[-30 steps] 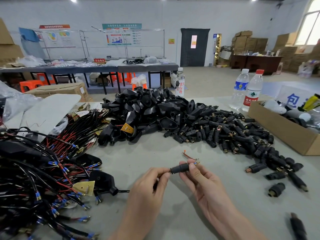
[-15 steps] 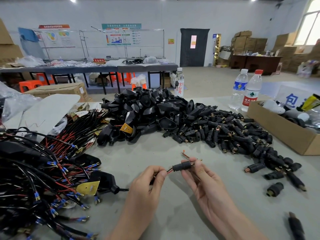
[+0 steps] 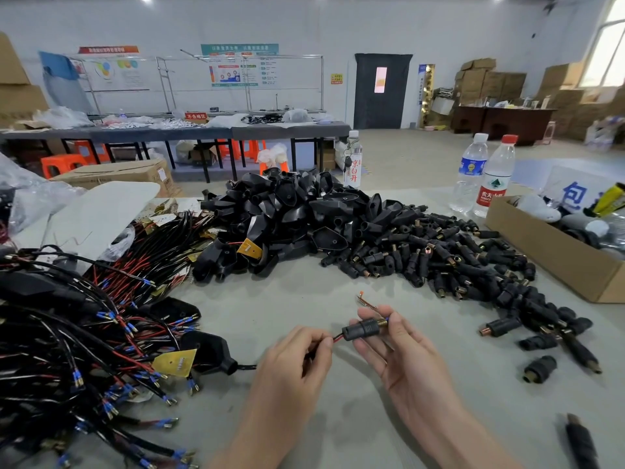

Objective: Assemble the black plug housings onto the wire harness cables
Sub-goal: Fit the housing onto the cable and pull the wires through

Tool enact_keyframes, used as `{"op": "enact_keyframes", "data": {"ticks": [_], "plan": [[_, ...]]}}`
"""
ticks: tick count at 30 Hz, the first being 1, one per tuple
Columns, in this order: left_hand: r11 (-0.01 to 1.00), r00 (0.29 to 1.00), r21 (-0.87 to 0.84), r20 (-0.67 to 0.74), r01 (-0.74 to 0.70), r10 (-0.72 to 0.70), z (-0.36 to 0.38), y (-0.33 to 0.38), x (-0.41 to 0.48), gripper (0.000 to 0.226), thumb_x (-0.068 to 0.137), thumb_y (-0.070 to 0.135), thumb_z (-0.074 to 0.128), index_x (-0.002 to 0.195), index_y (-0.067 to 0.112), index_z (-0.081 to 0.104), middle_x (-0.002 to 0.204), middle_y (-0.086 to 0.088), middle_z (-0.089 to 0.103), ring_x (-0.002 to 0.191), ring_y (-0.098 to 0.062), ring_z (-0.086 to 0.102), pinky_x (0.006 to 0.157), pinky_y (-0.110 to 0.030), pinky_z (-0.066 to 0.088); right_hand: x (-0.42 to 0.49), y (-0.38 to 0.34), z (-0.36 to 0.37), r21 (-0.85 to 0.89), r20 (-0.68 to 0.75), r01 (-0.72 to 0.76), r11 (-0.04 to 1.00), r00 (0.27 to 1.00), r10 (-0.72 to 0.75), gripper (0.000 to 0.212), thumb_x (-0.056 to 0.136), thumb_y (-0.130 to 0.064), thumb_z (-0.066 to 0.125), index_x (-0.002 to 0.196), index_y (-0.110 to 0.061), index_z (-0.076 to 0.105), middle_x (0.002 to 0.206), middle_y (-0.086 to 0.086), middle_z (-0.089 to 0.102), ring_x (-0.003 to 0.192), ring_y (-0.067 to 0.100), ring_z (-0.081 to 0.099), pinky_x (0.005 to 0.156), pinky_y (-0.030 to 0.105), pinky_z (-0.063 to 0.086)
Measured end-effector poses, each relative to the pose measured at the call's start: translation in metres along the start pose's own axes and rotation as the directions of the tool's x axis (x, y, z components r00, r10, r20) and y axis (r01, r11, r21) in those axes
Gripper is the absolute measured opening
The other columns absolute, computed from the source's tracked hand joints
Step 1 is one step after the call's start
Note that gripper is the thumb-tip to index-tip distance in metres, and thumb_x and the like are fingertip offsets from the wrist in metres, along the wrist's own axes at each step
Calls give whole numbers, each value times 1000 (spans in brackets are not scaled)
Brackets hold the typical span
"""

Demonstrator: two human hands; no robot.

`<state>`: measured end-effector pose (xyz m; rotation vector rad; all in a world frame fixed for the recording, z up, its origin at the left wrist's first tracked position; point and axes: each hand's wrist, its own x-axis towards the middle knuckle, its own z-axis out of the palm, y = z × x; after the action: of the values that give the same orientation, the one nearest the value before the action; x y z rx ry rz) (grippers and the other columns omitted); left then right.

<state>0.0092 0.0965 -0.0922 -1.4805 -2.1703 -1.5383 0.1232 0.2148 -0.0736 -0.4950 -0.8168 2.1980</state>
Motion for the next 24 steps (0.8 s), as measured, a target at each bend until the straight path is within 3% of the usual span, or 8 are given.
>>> {"op": "enact_keyframes", "data": {"ticks": [6,9,11,15,18,24], "plan": [[1000,1000,8,-18,10,-10,0,-2,0,13,97,39,54,92,34,64,83,20,59,74,-8,57,69,-31,46,-2,3,1,-74,70,-31,997,997,36,33,88,-28,57,108,-3,63,115,16,72,102,29,72,75,32,61],[998,999,-34,0,48,-48,-2,1,0,17,96,52,49,111,47,54,91,21,59,84,-10,59,79,-36,50,-2,1,1,-101,73,-37,994,996,45,34,87,-26,58,110,-2,61,114,18,72,100,28,73,77,31,61],[999,999,49,44,-20,18,-4,4,0,28,96,58,46,119,46,52,89,20,57,84,-9,58,81,-35,50,-3,-1,1,-110,75,-36,993,996,45,38,86,-25,58,114,0,59,113,18,73,100,27,73,76,29,61],[962,988,238,115,-131,106,-8,11,-2,32,97,51,45,117,32,63,91,19,58,75,-7,53,77,-31,48,-6,1,3,-141,96,-51,989,993,65,36,85,-25,60,111,-1,62,112,17,73,97,26,73,71,27,60],[958,991,264,101,-115,91,-10,11,-1,33,99,48,42,113,29,65,90,18,58,72,-8,51,75,-27,44,-4,-1,0,-238,63,4,971,998,11,33,86,-29,60,107,-4,68,112,11,74,101,20,72,75,28,60],[941,991,317,102,-116,88,-9,10,-2,34,99,52,38,103,30,65,89,20,61,71,-7,51,71,-25,44,0,-2,-7,-275,-44,63,959,996,-78,22,89,-30,61,93,-12,75,92,5,74,82,15,71,66,28,60]]}}
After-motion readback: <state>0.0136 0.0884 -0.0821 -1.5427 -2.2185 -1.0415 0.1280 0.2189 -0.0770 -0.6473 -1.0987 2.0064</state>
